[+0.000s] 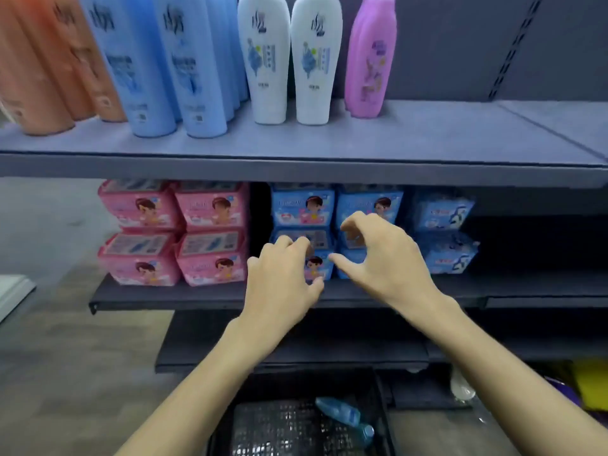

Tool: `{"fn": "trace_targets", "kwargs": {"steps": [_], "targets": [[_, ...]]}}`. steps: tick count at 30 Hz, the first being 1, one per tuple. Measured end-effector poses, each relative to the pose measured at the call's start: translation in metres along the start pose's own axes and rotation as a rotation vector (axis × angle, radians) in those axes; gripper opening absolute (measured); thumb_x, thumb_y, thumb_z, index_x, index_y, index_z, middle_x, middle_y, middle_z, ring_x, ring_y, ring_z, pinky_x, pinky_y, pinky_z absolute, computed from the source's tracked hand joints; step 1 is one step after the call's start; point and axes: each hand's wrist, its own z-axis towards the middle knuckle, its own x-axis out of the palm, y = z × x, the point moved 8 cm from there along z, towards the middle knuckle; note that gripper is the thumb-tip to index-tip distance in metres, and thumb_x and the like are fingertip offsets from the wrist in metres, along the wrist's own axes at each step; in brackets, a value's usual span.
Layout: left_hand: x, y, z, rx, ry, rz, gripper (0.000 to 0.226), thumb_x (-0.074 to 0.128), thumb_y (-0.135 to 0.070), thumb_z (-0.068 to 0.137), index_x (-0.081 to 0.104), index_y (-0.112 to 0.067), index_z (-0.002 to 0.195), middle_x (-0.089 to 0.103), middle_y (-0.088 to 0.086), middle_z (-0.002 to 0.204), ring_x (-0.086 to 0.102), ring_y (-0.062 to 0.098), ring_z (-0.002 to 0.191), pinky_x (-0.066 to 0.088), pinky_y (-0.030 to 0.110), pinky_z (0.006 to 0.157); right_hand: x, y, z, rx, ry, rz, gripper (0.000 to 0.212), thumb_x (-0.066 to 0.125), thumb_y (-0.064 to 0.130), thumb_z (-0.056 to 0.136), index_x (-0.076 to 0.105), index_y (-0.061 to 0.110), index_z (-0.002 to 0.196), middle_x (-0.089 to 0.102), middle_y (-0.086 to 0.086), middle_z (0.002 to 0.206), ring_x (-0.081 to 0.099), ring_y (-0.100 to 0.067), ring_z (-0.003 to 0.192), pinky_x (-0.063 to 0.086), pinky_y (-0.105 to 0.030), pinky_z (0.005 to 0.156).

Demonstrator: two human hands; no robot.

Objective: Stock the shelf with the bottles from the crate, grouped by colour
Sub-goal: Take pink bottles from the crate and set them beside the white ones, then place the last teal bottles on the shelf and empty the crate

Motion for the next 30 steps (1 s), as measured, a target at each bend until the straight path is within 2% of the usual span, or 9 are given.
{"fn": "trace_targets", "kwargs": {"steps": [3, 7, 11, 15, 21, 26, 30], "targets": [[0.06, 0.029, -0.019, -0.062, 0.126, 0.021, 0.044, 0.064, -0.045, 0.084, 0.052, -0.022, 0.119, 0.053, -0.003, 0.117, 0.051, 0.022, 0.108, 0.042, 0.04, 0.089, 0.061, -0.023, -0.026, 0.064, 0.129, -0.006, 0.04, 0.073, 0.046, 0.083, 0.056, 0.022, 0.109, 0.062, 0.008, 0.101, 0.06, -0.013, 0.093, 0.05, -0.032, 0.076], [0.149, 0.067, -0.054, -0.14, 0.296, 0.008, 0.04, 0.066, -0.042, 0.083, 0.054, -0.024, 0.117, 0.054, -0.004, 0.114, 0.052, 0.021, 0.107, 0.039, 0.037, 0.084, 0.156, -0.066, -0.078, 0.21, 0.328, -0.008, 0.043, 0.074, 0.047, 0.082, 0.056, 0.022, 0.111, 0.062, 0.006, 0.104, 0.061, -0.016, 0.095, 0.053, -0.036, 0.079], [0.249, 0.102, -0.102, -0.205, 0.511, -0.054, 0.038, 0.069, -0.035, 0.081, 0.056, -0.021, 0.113, 0.054, 0.001, 0.109, 0.055, 0.024, 0.103, 0.047, 0.037, 0.083, 0.252, -0.123, -0.153, 0.407, 0.546, 0.007, 0.042, 0.077, 0.044, 0.08, 0.056, 0.022, 0.109, 0.061, 0.005, 0.1, 0.062, -0.019, 0.092, 0.049, -0.034, 0.072], [0.346, 0.13, -0.164, -0.276, 0.747, -0.057, 0.039, 0.069, -0.028, 0.082, 0.055, -0.015, 0.116, 0.053, 0.005, 0.111, 0.059, 0.028, 0.102, 0.05, 0.038, 0.087, 0.339, -0.176, -0.244, 0.576, 0.792, -0.021, 0.045, 0.077, 0.038, 0.081, 0.054, 0.017, 0.113, 0.062, -0.003, 0.103, 0.063, -0.027, 0.094, 0.051, -0.037, 0.074], [0.461, 0.159, -0.228, -0.326, 0.957, -0.046, 0.046, 0.068, -0.026, 0.084, 0.053, -0.015, 0.126, 0.052, 0.009, 0.125, 0.059, 0.031, 0.108, 0.052, 0.043, 0.089, 0.432, -0.216, -0.36, 0.714, 1.069, 0.001, 0.053, 0.073, 0.034, 0.087, 0.047, 0.014, 0.13, 0.056, -0.009, 0.123, 0.058, -0.03, 0.111, 0.049, -0.036, 0.084], [0.542, 0.176, -0.261, -0.317, 1.111, -0.017, 0.038, 0.065, -0.025, 0.089, 0.052, -0.017, 0.124, 0.057, 0.007, 0.121, 0.059, 0.03, 0.107, 0.052, 0.041, 0.087, 0.499, -0.223, -0.416, 0.696, 1.204, 0.05, 0.049, 0.075, 0.03, 0.085, 0.047, 0.017, 0.124, 0.056, -0.008, 0.121, 0.059, -0.03, 0.107, 0.051, -0.038, 0.084], [0.604, 0.189, -0.284, -0.45, 1.145, 0.028, 0.037, 0.06, -0.007, 0.088, 0.054, -0.021, 0.121, 0.063, 0.008, 0.108, 0.063, 0.032, 0.1, 0.053, 0.04, 0.077, 0.549, -0.238, -0.416, 0.69, 1.134, 0.06, 0.054, 0.071, 0.023, 0.088, 0.04, 0.018, 0.132, 0.052, -0.008, 0.124, 0.058, -0.031, 0.11, 0.051, -0.04, 0.086]]}}
